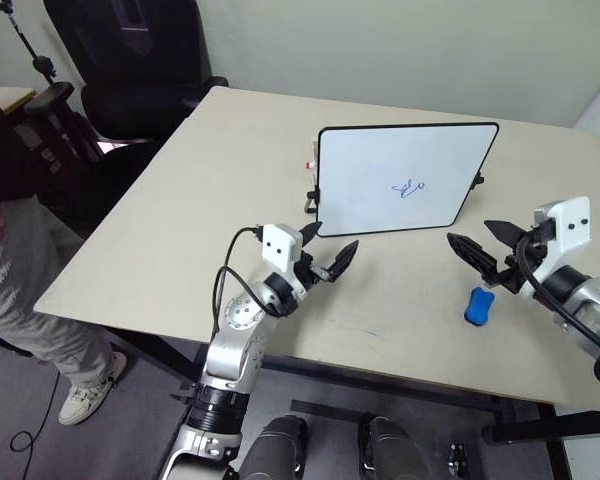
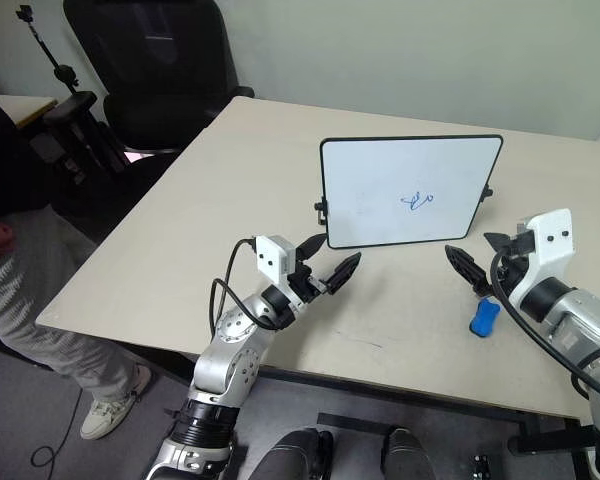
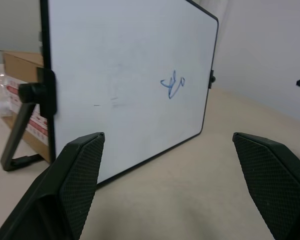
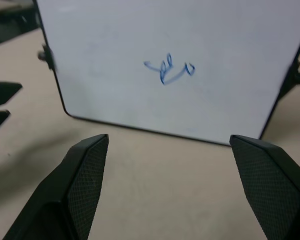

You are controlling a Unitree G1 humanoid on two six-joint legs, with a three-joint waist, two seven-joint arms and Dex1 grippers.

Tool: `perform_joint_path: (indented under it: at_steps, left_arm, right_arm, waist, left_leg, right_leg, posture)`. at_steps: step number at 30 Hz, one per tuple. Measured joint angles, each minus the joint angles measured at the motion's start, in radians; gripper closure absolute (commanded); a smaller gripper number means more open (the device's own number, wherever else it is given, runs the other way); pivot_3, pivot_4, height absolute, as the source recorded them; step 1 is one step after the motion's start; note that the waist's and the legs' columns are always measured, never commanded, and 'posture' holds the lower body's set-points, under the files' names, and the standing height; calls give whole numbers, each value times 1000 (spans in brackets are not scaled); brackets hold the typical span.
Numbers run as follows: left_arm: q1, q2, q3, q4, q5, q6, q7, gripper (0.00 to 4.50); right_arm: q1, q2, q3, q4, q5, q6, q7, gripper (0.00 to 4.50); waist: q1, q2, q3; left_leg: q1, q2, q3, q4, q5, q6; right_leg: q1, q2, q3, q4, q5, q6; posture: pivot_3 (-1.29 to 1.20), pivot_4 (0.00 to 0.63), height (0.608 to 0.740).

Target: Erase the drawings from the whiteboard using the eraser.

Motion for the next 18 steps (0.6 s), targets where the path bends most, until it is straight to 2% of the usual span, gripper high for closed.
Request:
perform_joint_path:
  at_steps: [10,16,18]
  left_arm:
    - [0,-3,-18,0,0,1,0,0]
    - [0,-9,-25,0,-5,9,-1,0]
    - [0,-10,-26,0,-5,9,-1,0]
  right_arm:
    - [28,3,-42,-27,16,97,-83,401]
    - [-2,39,-69,-28,51,341,-254,401]
    - [2,44,-69,-31,60,394,-266,19]
  waist:
    - [0,0,0]
    - [0,0,0]
    - [0,0,0]
  left_leg:
    - [1,0,0,0,-1,1]
    - [1,0,0,0,-1,1]
    - [1,0,0,0,-1,1]
  right_leg:
    - [0,0,0,1,0,1]
    - [0,0,0,1,0,2]
    - [0,0,0,1,1,2]
  posture:
    - [0,150,740]
    - [0,150,740]
    - [0,150,740]
